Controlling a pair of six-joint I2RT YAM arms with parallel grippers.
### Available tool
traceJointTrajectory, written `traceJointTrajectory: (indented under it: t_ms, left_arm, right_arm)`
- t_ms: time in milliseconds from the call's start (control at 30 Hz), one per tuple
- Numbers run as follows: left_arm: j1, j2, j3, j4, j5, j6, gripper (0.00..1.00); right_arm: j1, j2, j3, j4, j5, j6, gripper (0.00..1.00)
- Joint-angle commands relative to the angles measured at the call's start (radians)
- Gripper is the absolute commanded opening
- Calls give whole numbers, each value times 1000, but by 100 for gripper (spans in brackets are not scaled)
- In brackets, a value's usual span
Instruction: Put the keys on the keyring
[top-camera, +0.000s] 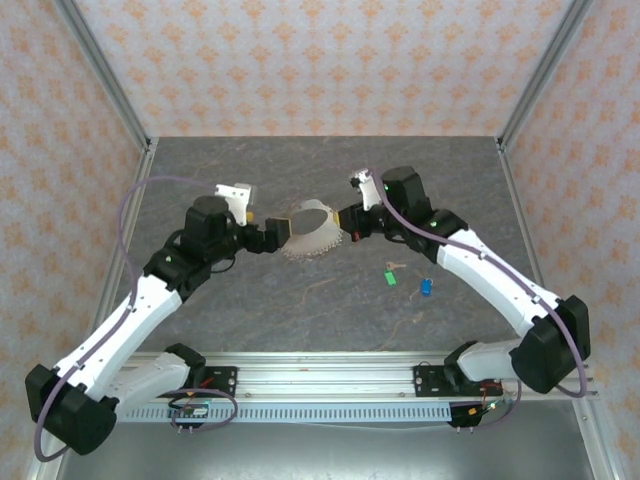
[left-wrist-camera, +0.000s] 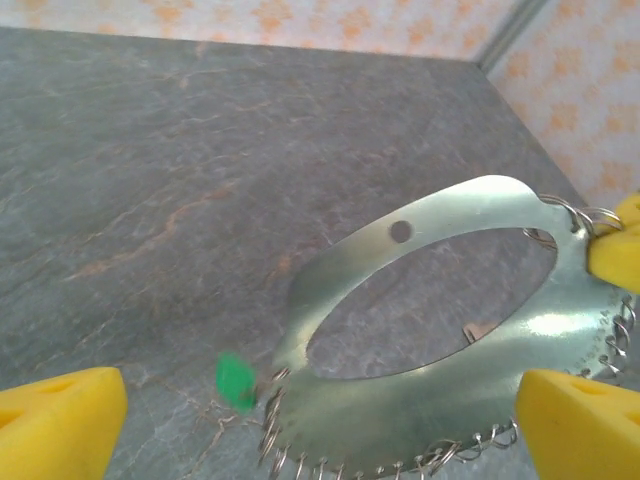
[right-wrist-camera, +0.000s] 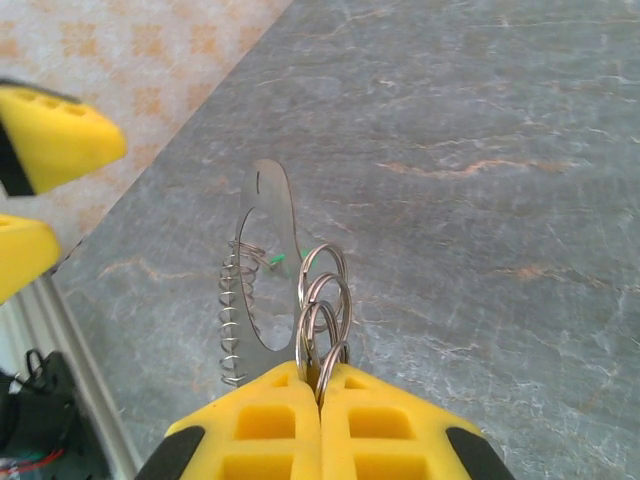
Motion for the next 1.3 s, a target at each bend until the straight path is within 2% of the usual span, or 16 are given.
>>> traceJointTrajectory:
  t_ms: [0, 300, 467, 700, 900, 1033, 1133, 1200, 1267]
  left_arm:
    - [5, 62, 113, -154, 107, 132, 100]
    - [7, 211, 253, -282, 386, 247, 100]
    - [34, 235, 261, -281, 429, 270, 100]
    - [94, 370, 354, -386, 603, 351, 98]
    - [94, 481, 445, -570, 781, 495, 76]
    - [96, 517, 465, -578, 832, 508, 44]
    - [96, 501, 454, -540, 812, 484, 12]
    - [95, 484, 442, -512, 783, 461, 1]
    - [95, 463, 426, -477, 757, 430, 0]
  right_arm:
    - [-11, 46, 99, -189, -92, -124, 0]
    - [-83, 106, 240, -369, -272, -249, 0]
    - [-100, 110, 249, -384, -389, -338, 0]
    - [-101, 110, 247, -320, -392, -365, 0]
    - [-101, 122, 228, -259, -420, -361, 0]
    - [-101, 126, 215, -232, -392, -350, 0]
    - [-100, 136, 227, -256, -357, -371, 0]
    - [-101, 135, 224, -257, -327, -375, 0]
    - [-101, 133, 219, -251, -300, -368, 7]
